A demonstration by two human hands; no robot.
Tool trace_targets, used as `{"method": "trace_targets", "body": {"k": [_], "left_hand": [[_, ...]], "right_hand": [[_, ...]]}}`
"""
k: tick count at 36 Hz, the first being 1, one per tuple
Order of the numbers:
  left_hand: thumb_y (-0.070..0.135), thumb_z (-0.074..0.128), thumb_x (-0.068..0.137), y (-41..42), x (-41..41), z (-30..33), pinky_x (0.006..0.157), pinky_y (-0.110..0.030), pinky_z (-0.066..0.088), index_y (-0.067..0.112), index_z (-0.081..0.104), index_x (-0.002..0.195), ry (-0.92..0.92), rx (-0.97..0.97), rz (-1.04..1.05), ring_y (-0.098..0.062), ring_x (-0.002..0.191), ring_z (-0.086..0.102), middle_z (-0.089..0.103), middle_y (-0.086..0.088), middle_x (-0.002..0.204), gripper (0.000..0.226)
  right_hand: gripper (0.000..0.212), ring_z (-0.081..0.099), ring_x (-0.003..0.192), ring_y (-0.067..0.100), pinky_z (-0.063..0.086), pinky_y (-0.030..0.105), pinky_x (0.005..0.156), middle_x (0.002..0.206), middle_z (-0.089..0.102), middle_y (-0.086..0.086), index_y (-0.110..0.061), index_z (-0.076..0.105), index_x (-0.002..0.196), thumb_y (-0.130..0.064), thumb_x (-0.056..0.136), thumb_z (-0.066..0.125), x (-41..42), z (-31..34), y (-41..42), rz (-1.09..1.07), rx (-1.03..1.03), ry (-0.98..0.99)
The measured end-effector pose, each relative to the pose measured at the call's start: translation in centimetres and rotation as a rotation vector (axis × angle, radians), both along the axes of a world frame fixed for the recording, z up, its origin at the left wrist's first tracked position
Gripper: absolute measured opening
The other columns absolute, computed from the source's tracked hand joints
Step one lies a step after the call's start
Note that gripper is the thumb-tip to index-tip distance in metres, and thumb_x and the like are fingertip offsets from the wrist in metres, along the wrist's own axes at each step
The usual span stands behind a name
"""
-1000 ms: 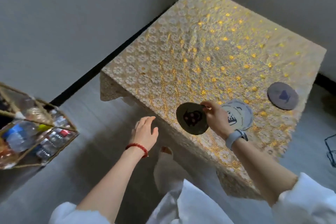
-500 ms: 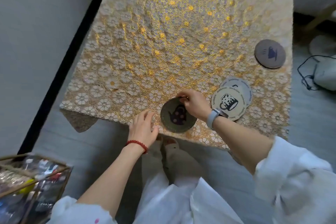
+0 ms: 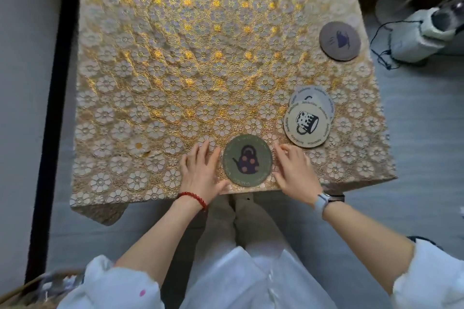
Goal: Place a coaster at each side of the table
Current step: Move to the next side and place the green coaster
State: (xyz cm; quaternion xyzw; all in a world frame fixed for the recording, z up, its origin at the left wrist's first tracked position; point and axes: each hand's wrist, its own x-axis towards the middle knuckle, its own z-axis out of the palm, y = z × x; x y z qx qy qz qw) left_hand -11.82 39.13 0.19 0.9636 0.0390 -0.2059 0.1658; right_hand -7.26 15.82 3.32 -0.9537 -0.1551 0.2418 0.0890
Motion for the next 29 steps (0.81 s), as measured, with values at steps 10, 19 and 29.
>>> {"method": "trace_targets", "body": {"k": [10, 19, 29], "left_hand": [[0.067, 0.06, 0.065, 0.5, 0.7, -0.4, 0.111, -0.057, -0.003, 0.036, 0.014, 0.14, -0.029, 0.022, 0.023, -0.025, 0.141, -0.008, 0.0, -0.005, 0.156, 0.092], [0.061, 0.062, 0.069, -0.6, 0.5, -0.4, 0.112, -0.055, 0.002, 0.034, 0.019, 0.14, 0.004, 0.025, 0.025, -0.024, 0.141, -0.004, 0.003, -0.005, 0.156, 0.088], [0.058, 0.064, 0.068, -0.1, 0.1, -0.5, 0.113, -0.051, 0.0, 0.03, 0.021, 0.14, -0.032, 0.002, 0.024, -0.025, 0.142, -0.003, 0.004, -0.005, 0.156, 0.089]], "right_hand": [[0.076, 0.021, 0.132, 0.026, 0.02, 0.049, 0.107, 0.14, 0.029, 0.008, -0.018, 0.022, 0.135, -0.046, 0.075, 0.061, 1.1, 0.0, 1.8, 0.062, -0.05, -0.04], [0.071, 0.027, 0.124, 0.025, 0.021, 0.044, 0.106, 0.132, 0.035, 0.007, -0.015, 0.026, 0.133, -0.039, 0.077, 0.062, 0.6, -1.3, 0.9, 0.035, 0.048, -0.022], [0.072, 0.033, 0.117, 0.026, 0.026, 0.046, 0.102, 0.126, 0.04, 0.009, -0.013, 0.021, 0.134, -0.036, 0.079, 0.06, 0.7, -1.3, 1.7, 0.081, 0.032, -0.013]]}}
